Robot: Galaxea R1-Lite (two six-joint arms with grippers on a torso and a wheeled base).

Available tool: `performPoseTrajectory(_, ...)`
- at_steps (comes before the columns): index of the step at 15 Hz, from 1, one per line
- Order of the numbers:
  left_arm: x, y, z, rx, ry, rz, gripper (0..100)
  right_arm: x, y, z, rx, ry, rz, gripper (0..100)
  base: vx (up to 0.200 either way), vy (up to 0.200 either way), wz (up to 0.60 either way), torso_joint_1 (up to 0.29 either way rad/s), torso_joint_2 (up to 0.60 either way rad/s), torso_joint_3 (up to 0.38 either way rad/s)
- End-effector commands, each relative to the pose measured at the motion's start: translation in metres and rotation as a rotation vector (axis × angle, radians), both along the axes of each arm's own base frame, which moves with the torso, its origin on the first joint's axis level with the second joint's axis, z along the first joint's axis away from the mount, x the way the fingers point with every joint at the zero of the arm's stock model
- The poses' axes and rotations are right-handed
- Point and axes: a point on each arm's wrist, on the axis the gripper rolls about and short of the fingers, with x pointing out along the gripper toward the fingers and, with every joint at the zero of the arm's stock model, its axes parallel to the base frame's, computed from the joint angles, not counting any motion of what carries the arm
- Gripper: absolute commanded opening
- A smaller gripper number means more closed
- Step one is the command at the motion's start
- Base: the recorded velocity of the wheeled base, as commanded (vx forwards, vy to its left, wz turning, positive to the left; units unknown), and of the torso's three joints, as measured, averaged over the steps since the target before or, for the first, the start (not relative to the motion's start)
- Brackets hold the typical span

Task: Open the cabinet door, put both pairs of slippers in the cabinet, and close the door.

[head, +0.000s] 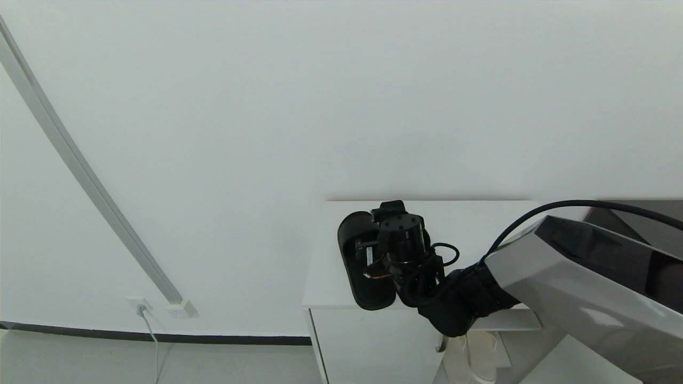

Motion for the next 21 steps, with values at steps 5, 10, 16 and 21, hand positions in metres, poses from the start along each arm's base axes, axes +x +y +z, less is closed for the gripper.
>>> performPoseTrajectory(5,0.000,0.000,0.000,0.000,0.000,0.002,0,0.016,0.004,-0.004,0.000,-0.008,-0.015,100,0.000,0.000,0.00,0.000,0.00,0.000)
performPoseTrajectory(10,0.000,0.000,0.000,0.000,-0.001,0.002,0,0.032,0.011,-0.009,-0.004,-0.004,-0.027,100,0.000,0.000,0.00,0.000,0.00,0.000)
performPoseTrajectory(16,0.000,0.000,0.000,0.000,-0.001,0.004,0,0.043,0.008,-0.009,-0.005,-0.003,-0.045,0,0.000,0.000,0.00,0.000,0.00,0.000)
performPoseTrajectory(21,0.000,0.000,0.000,-0.006,-0.001,0.004,0,0.036,0.007,0.002,0.002,-0.012,-0.041,0,0.000,0.000,0.00,0.000,0.00,0.000)
